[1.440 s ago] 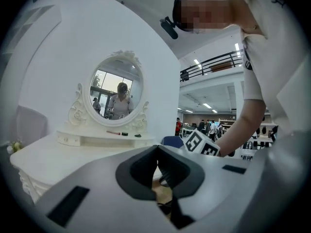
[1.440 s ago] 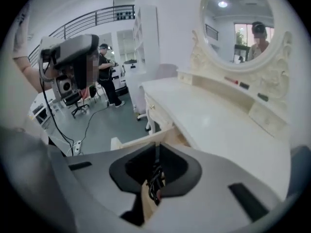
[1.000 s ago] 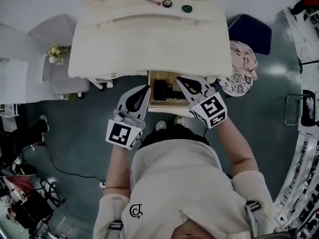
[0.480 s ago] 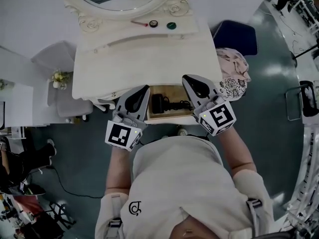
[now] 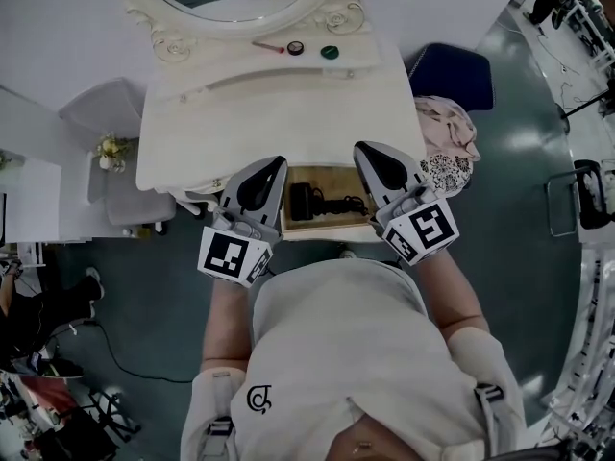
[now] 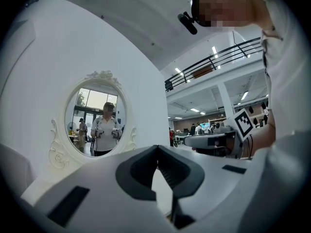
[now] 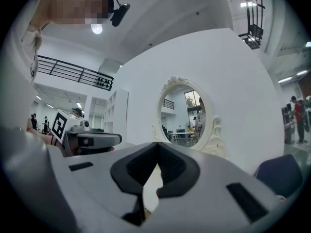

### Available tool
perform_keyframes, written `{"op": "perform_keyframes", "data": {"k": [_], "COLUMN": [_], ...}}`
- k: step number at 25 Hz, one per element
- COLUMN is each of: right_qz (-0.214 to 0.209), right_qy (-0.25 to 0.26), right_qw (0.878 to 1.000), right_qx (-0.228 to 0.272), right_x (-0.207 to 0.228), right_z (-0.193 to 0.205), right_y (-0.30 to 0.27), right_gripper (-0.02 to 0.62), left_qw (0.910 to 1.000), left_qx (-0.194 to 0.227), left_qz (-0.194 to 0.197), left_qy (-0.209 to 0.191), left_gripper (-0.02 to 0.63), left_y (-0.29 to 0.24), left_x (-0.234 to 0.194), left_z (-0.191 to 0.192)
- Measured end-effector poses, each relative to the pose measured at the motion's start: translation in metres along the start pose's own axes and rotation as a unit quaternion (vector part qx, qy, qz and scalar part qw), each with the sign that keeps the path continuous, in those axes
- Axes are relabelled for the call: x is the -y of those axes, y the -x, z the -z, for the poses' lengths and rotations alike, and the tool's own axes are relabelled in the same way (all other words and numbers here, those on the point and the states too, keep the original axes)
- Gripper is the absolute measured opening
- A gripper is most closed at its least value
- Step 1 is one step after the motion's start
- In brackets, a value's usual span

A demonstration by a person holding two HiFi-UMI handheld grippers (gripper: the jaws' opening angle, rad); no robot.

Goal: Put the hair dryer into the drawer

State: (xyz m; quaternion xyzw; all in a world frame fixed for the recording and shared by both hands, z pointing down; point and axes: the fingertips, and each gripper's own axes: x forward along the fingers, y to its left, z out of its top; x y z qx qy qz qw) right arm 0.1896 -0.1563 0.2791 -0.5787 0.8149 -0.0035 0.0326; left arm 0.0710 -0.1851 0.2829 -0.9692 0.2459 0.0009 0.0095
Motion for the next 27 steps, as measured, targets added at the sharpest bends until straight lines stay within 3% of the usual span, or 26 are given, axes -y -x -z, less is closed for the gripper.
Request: {"op": "perform_keyframes", "data": {"k": [12, 27], "right_qz": [-0.014, 0.007], "right_qy": [0.004, 0.035], "right_qw": [1.000, 0.999], "right_qx": [-0.008, -0.041], "right_x": [-0.010, -0.003], "right_z": [0.006, 0.023], "right_y": [-0.013, -0.008], "right_gripper": [0.005, 0.005], "left_qw": [0.9994, 0.9991], "left_qx": [-0.012, -0.017], "left_qz": [-0.031, -0.038], "left_qy": [0.002, -0.004], "left_gripper": [0.014, 0.014], "left_y": [0.002, 0.003], "left_x": [-0.015, -0.017], "left_z": [0.005, 0.008]}}
